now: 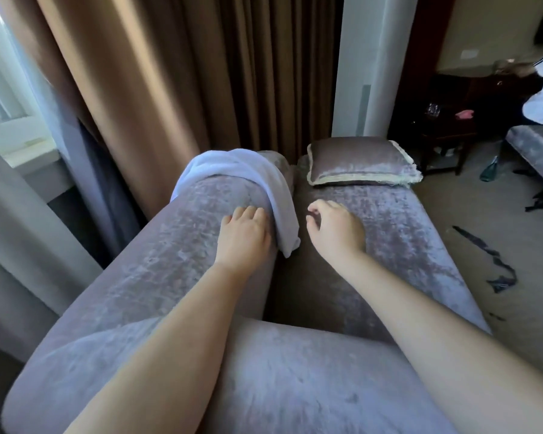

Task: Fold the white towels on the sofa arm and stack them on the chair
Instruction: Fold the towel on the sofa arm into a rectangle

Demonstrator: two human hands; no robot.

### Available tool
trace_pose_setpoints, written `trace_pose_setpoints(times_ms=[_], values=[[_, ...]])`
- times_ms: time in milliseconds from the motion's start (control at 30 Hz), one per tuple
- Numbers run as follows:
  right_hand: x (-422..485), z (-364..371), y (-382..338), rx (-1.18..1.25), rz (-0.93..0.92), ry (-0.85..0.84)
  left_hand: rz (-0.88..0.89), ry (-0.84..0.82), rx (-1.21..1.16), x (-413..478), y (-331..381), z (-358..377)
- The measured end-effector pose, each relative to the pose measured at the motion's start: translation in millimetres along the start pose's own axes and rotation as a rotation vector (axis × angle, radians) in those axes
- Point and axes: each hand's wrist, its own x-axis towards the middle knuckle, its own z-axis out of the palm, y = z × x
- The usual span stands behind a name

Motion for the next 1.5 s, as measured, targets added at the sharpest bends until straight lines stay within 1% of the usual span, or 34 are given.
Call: trace_pose_setpoints(times_ms=[67,200,267,367,467,533,700,767,833,1000,1200,1367,1433,1500], values=[[29.0,22.5,-2.8,-0.005,-0.007,-0.019,-0.031,0.055,0.02,19.0,-7.6,8.9],[78.3,71.3,-8.4,-0.003,0.022,-0.051,-0.074,0.174,-0.031,48.0,-20.1,21.5],[96.0,97.1,-13.8,0.026,0.044,-0.058,-0.119,0.195,-0.045,54.3,-26.2,23.1],[116.7,131.4,-23.3,0.058,0.078,-0.081,-0.13,0.242,-0.04,58.0,-32.4,26.5],[131.1,151.5,-31.3,0.052,0.137,-0.08,-0.13,0.267,-0.044,59.3,-35.0,30.1],[131.9,158.7,-29.4,0.045,0.138,-0.056,-0.13,0.277,-0.043,60.3,-36.3,31.7],[113.7,163.7,-16.1,0.054,-0.068,-0.028,-0.143,0.267,-0.021,59.0,-37.4,32.4],[111.6,166.8,-16.1,0.129,-0.115,-0.032,-0.143,0.267,-0.022,58.2,-37.3,33.1],[113.5,166.4,-16.3,0.187,-0.128,-0.046,-0.142,0.259,-0.028,57.6,-37.0,32.8],[115.2,164.3,-14.4,0.229,-0.104,-0.073,-0.13,0.211,-0.021,57.1,-38.3,32.8],[115.5,156.3,-15.4,0.197,-0.13,-0.105,-0.138,0.223,-0.025,58.3,-41.7,36.5],[99.2,127.9,-20.0,0.157,-0.172,-0.184,-0.109,0.242,-0.034,56.8,-42.2,39.6],[85.6,103.9,-22.6,0.134,-0.252,-0.2,-0.104,0.235,-0.044,55.0,-41.5,39.2],[70.8,73.1,-25.4,0.1,-0.371,-0.137,-0.081,0.268,-0.025,54.0,-40.9,37.3]])
